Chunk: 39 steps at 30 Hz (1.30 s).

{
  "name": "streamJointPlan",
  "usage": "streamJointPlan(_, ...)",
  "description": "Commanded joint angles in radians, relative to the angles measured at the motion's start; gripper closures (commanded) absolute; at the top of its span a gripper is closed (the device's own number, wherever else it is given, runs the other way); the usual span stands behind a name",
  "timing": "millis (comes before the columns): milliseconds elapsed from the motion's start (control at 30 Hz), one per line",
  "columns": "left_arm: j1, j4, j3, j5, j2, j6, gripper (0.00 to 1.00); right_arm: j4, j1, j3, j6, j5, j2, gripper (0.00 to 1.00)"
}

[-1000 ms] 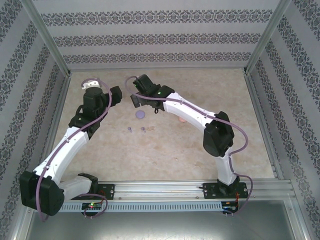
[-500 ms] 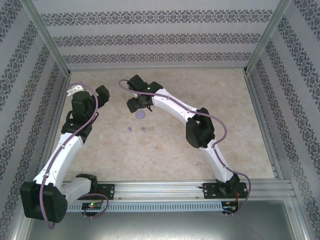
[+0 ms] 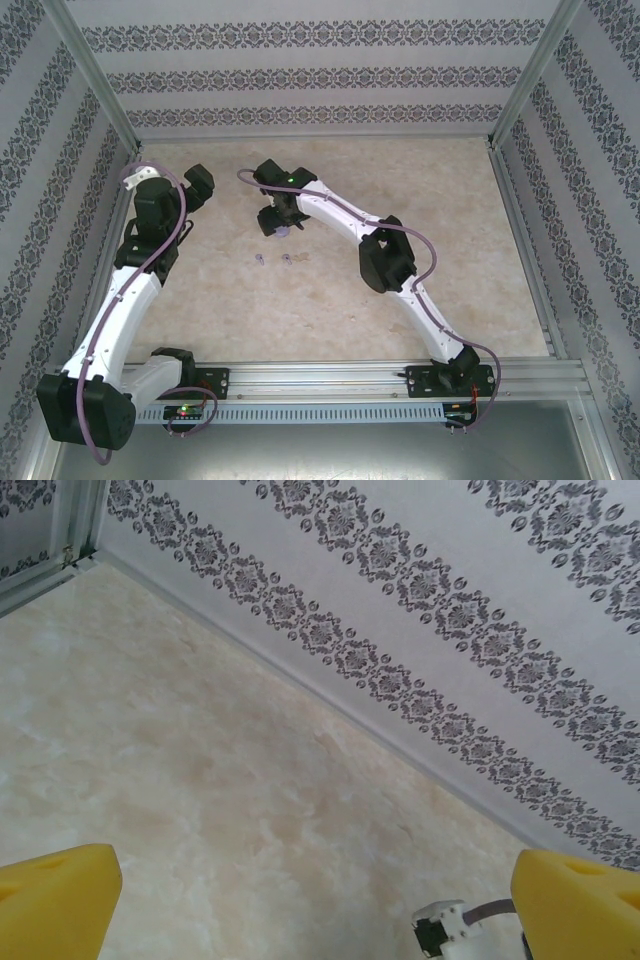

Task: Insert the wireless bluetooth earbuds into the charging case

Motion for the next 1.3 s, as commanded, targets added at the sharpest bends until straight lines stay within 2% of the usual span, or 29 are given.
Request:
streamJointPlan(0, 0.014, -0.037, 0.019, 0.019, -0.025, 0.017, 0.00, -0.020, -0.002, 0.052, 0.033, 0.000, 0.037, 0.22)
streamJointPlan(433, 0.013, -0.017, -0.004, 0.045, -0.029, 0.021, 0.00, -0.018, -0.002, 0.117, 0.043, 0.012, 0.119, 0.27)
streamJointPlan(1267, 0.013, -0.006, -0.018, 0.071, -0.012, 0.007, 0.00, -0.038, 0.029, 0.128, 0.021, 0.083, 0.176, 0.40)
